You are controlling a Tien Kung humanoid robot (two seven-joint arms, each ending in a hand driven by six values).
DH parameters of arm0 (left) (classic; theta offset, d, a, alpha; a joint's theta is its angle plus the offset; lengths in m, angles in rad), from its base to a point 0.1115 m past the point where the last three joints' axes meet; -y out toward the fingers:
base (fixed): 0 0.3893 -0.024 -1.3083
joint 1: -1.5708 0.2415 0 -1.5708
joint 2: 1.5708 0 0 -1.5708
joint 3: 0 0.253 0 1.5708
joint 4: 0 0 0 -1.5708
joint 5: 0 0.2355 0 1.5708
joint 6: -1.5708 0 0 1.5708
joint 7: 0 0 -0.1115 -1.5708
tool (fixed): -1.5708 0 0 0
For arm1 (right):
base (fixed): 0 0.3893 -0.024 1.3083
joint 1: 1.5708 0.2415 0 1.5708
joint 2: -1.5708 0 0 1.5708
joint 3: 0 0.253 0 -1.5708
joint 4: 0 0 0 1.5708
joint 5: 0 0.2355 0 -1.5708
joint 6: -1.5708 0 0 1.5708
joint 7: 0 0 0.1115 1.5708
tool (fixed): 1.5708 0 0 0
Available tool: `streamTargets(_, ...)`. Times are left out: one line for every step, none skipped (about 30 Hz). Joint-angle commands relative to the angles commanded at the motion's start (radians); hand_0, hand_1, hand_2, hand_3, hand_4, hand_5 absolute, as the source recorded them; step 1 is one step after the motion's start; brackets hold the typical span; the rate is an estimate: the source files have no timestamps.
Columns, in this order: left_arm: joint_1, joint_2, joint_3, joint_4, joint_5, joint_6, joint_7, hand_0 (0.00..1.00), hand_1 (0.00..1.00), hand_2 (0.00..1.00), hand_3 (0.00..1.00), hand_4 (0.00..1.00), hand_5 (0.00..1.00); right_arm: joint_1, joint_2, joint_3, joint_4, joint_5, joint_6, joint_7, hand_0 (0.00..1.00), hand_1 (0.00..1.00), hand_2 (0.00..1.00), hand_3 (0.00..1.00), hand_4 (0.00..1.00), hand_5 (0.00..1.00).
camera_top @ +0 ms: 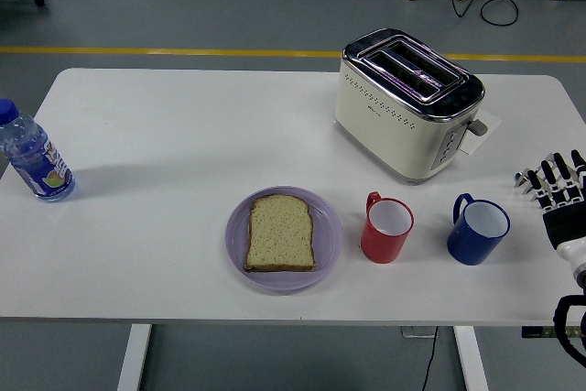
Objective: Pick up the cup,pour liquid into bread,place the cup on the desk
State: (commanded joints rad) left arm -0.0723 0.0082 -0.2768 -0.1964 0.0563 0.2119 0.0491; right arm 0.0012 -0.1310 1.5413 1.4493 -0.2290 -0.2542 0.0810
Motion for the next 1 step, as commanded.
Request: streamTargets(0.0, 0.0, 0.0, 0.0, 0.0, 0.0, 0.0, 0.634, 0.646, 0.656, 0.508, 0.239, 0.848, 0.0, 0.0, 0.0, 0.0, 0.0, 0.0, 0.0, 0.655, 0.574, 0.644, 0.61, 0.605, 0.197)
